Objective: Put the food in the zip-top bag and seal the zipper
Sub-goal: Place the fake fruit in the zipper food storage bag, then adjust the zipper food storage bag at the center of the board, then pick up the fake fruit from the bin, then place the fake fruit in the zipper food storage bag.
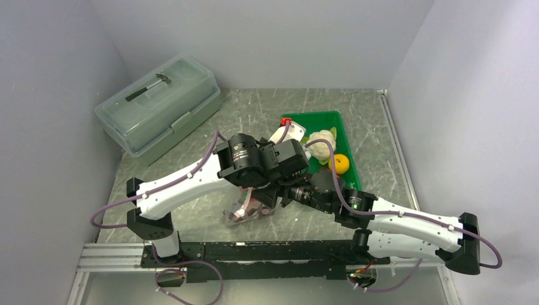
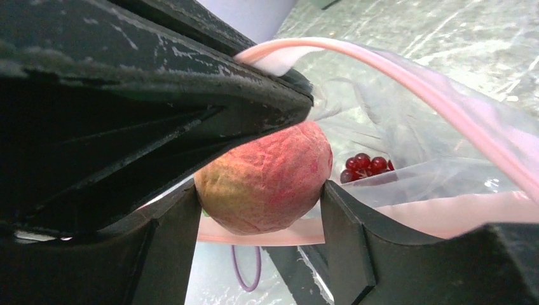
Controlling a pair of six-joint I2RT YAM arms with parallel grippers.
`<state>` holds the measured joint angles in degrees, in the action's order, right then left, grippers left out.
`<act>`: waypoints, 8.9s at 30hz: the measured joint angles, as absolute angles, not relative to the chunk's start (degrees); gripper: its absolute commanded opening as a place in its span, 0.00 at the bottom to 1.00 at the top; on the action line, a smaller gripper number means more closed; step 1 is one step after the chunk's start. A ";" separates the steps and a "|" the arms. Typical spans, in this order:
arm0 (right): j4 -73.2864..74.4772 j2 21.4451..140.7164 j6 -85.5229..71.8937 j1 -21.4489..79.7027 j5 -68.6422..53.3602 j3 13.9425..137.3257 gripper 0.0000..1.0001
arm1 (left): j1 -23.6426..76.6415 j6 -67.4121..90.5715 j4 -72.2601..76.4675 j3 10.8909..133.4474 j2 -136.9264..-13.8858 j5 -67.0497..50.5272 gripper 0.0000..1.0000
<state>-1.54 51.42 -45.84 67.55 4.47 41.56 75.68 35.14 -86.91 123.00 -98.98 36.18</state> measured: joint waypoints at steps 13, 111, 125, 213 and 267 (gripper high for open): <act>7.31 51.22 -44.05 68.36 14.13 45.06 0.87 | 74.11 35.40 -84.20 119.20 -96.75 36.71 0.08; 24.91 58.43 -53.67 68.40 30.72 63.61 0.00 | 64.29 34.17 -79.15 105.93 -82.87 37.08 0.07; 26.57 62.63 -47.05 58.78 27.18 68.49 0.00 | 59.33 31.99 -83.92 115.66 -82.59 46.28 0.05; 40.58 62.78 -39.44 41.17 21.93 51.35 0.76 | 64.03 29.41 -74.83 97.30 -90.45 39.75 0.00; 30.72 62.13 -40.05 35.07 11.81 50.94 0.35 | 65.25 30.89 -75.72 96.01 -87.64 40.38 0.00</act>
<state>30.72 62.13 -40.05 35.07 11.81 50.94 65.25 30.89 -75.72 96.01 -87.64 40.38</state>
